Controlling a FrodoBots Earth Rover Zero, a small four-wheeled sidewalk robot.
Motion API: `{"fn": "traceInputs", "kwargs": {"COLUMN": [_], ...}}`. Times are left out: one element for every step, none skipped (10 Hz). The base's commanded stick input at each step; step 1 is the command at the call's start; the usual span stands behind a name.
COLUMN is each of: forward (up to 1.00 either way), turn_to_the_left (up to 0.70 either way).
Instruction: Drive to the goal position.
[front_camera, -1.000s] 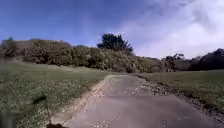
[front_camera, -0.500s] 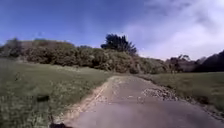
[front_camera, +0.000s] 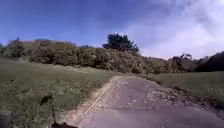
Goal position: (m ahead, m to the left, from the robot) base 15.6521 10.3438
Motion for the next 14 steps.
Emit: {"fn": "traceInputs", "kwargs": {"forward": [0.45, 0.45, 0.45, 0.45, 0.45, 0.45, 0.45, 0.45, 0.45, 0.45, 0.45, 0.32, 0.02, 0.00], "turn_to_the_left": [-0.27, -0.27, -0.27, -0.27, -0.27, -0.17, 0.00, 0.00, 0.00, 0.00, 0.00, 0.00, 0.00, 0.00]}}
